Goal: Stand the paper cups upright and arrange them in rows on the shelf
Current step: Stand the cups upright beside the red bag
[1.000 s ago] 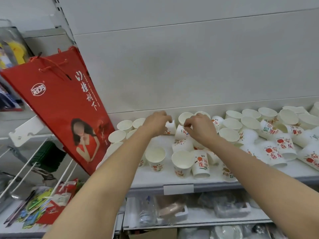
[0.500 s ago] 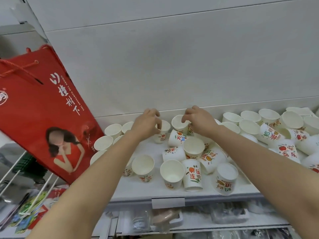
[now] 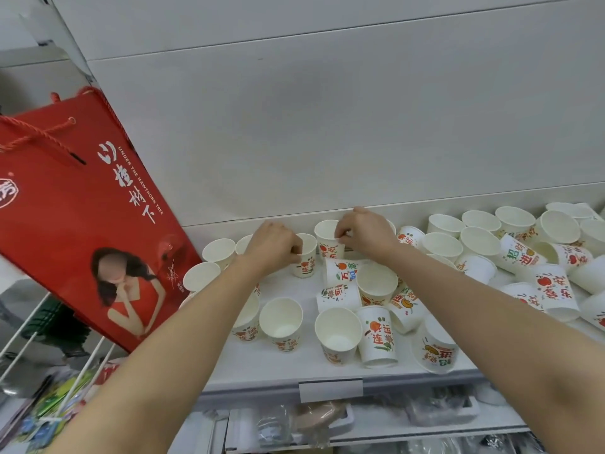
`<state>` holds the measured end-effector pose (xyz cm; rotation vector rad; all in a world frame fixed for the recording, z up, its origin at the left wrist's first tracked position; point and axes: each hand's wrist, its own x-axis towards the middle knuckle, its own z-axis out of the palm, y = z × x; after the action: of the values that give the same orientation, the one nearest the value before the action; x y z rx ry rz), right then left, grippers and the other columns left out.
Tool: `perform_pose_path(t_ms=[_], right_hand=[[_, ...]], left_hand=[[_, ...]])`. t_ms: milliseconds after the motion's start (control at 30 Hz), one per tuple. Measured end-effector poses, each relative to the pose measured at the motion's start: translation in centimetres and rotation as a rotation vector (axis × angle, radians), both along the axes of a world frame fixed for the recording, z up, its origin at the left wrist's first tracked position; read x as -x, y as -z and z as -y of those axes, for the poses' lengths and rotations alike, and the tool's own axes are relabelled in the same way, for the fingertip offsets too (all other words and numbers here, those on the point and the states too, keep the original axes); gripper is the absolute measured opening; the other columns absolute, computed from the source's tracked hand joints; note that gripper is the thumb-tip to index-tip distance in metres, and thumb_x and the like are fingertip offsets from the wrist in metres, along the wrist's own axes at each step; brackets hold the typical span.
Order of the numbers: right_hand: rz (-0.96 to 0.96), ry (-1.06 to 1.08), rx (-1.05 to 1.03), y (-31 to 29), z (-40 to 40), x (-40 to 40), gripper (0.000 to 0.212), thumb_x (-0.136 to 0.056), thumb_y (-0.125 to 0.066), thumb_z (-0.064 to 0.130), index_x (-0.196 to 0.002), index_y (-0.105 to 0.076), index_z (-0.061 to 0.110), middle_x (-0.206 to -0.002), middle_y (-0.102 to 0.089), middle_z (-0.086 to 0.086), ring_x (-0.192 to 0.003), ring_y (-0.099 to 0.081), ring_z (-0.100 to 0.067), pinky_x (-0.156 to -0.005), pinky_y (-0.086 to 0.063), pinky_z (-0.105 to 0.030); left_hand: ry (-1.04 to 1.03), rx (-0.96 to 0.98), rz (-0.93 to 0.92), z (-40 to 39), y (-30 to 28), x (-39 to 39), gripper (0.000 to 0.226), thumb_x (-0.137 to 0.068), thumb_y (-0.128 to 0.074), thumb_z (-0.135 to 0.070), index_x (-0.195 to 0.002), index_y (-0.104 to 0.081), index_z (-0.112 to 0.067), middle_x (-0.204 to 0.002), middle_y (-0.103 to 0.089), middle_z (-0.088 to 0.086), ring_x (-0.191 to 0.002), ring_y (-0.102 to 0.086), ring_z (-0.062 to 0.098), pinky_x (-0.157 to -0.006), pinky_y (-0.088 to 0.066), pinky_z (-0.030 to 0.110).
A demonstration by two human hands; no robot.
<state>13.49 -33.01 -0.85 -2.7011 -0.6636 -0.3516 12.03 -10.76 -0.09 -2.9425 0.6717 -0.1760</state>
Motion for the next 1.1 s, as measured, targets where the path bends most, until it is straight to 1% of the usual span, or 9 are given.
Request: perform_pose_path(t_ms=[133,233,367,467,600,700,800,867,1100], right_hand=[[0.029,0.006,0.056,0.5,-1.4,0.0,0.012,-0.081,-0.064,0.011,-0.082,-0.073,0.019,-0.084,-0.067,0.004,-0.09,-0.053,-0.017,-0.066,-0.047,-0.035],[0.007,0.001,0.074,1.2,-2.2,0.3,0.014,-0.079,-0.061,0.01,-0.079,-0.072,0.018,-0.082,-0.066,0.002,-0.089,-0.053,-0.019,-0.063,-0.045,-0.033],[-0.001,-0.018,0.067,1.5,-2.4,0.5,0.014,-0.08,-0.061,0.009,-0.081,-0.072,0.018,-0.083,-0.066,0.002,-0.091,-0.052,-0.018,-0.061,-0.04,-0.03],[-0.009,-0.026,0.059,1.1,-2.2,0.7,0.012,-0.082,-0.064,0.014,-0.091,-0.072,0.019,-0.091,-0.067,0.003,-0.096,-0.052,-0.017,-0.067,-0.043,-0.032],[0.051,0.075,-0.088,0.3,0.7,1.6,0.012,-0.084,-0.065,0.016,-0.093,-0.072,0.018,-0.092,-0.069,0.005,-0.094,-0.054,-0.016,-0.07,-0.042,-0.03],[0.086,0.203,-0.088,-0.1,4.4,2.3,0.012,-0.084,-0.064,0.015,-0.089,-0.074,0.018,-0.085,-0.069,0.003,-0.091,-0.054,-0.018,-0.068,-0.043,-0.031],[0.064,0.294,-0.06,-0.2,7.1,2.6,0.011,-0.081,-0.065,0.015,-0.087,-0.073,0.021,-0.083,-0.068,0.004,-0.093,-0.054,-0.019,-0.066,-0.044,-0.031],[0.034,0.331,-0.052,-0.1,8.0,2.1,0.013,-0.08,-0.065,0.015,-0.089,-0.072,0.021,-0.084,-0.068,0.004,-0.094,-0.053,-0.02,-0.066,-0.044,-0.031],[-0.075,0.189,-0.028,-0.4,8.3,0.9,0.009,-0.082,-0.067,0.027,-0.086,-0.074,0.024,-0.088,-0.07,0.01,-0.096,-0.052,-0.015,-0.069,-0.04,-0.026]], left_hand=[[-0.047,-0.179,0.088,-1.0,-0.2,0.1,0.013,-0.088,-0.058,-0.03,-0.087,-0.07,-0.025,-0.087,-0.069,-0.001,-0.089,-0.058,0.022,-0.08,-0.029,0.03],[-0.075,-0.18,0.082,-1.9,0.1,0.2,0.012,-0.088,-0.058,-0.028,-0.087,-0.069,-0.025,-0.09,-0.069,-0.001,-0.09,-0.057,0.022,-0.084,-0.031,0.03],[-0.095,-0.097,0.031,-1.6,0.8,0.2,0.011,-0.085,-0.06,-0.03,-0.091,-0.068,-0.024,-0.095,-0.07,-0.001,-0.093,-0.058,0.022,-0.087,-0.032,0.03],[-0.099,0.047,0.017,-1.3,0.8,0.3,0.03,-0.08,-0.069,-0.045,-0.104,-0.067,-0.029,-0.104,-0.067,-0.007,-0.101,-0.058,0.019,-0.087,-0.035,0.03],[-0.092,0.331,0.123,0.8,-0.2,1.0,0.02,-0.08,-0.071,-0.042,-0.094,-0.069,-0.028,-0.095,-0.067,-0.009,-0.096,-0.059,0.017,-0.071,-0.039,0.028],[-0.259,0.368,-0.023,3.7,-0.9,1.4,0.016,-0.081,-0.069,-0.04,-0.086,-0.071,-0.025,-0.089,-0.069,-0.007,-0.089,-0.063,0.019,-0.066,-0.043,0.028],[-0.425,0.307,-0.2,6.6,-0.8,2.0,0.043,-0.08,-0.062,-0.062,-0.084,-0.068,-0.02,-0.082,-0.068,-0.003,-0.081,-0.063,0.021,-0.066,-0.044,0.028],[-0.514,0.385,-0.299,7.8,-0.2,2.2,0.049,-0.078,-0.06,-0.068,-0.073,-0.066,-0.019,-0.071,-0.069,-0.007,-0.074,-0.065,0.016,-0.067,-0.047,0.027],[-0.677,0.839,-0.524,9.4,0.0,2.9,0.017,-0.065,-0.076,-0.025,-0.055,-0.068,-0.013,-0.072,-0.075,0.005,-0.056,-0.055,0.014,-0.063,-0.045,0.026]])
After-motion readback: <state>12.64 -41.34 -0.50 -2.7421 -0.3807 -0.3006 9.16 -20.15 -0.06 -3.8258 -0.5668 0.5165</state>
